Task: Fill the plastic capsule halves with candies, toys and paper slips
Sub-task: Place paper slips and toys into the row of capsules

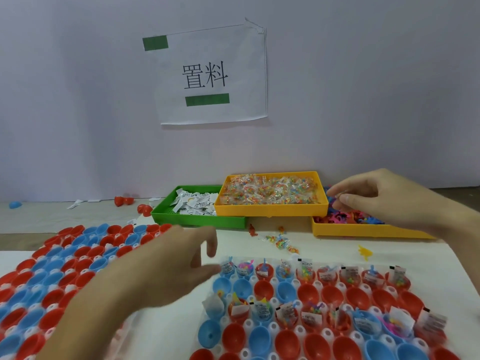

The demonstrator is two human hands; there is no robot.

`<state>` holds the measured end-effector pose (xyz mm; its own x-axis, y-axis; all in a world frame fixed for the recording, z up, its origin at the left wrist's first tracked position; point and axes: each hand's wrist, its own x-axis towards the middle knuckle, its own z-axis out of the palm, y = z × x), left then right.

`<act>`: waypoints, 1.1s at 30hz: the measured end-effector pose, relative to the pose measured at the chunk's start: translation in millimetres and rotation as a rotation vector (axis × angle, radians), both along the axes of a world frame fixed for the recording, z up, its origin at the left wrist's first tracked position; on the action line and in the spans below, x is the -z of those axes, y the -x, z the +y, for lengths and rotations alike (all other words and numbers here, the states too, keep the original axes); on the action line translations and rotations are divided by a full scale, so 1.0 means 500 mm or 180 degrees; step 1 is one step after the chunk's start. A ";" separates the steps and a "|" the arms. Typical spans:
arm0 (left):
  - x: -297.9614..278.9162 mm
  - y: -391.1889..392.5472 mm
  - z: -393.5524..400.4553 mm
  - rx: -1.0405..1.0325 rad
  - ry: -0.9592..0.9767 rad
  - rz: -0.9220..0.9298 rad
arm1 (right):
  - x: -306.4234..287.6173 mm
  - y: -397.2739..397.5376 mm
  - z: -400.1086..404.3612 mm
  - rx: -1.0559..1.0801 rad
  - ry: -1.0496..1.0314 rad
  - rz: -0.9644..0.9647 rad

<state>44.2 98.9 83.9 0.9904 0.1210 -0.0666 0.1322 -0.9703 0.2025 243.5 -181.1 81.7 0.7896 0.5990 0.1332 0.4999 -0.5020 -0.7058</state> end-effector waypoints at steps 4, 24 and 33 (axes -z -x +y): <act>-0.049 -0.045 -0.007 0.0281 0.0350 -0.0977 | 0.012 -0.019 -0.006 0.0246 0.0328 -0.0191; -0.065 -0.134 -0.083 0.1234 0.1230 -0.1562 | 0.126 -0.077 -0.012 0.0649 0.2142 -0.0242; -0.059 -0.135 -0.104 0.1399 0.1093 -0.1530 | 0.107 -0.068 -0.021 0.0447 0.1984 -0.0236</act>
<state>111.6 47.1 113.2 0.8722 -0.2434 0.4244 -0.4342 -0.7849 0.4422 277.6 -191.7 28.5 0.8683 0.4732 -0.1492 0.4358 -0.8711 -0.2266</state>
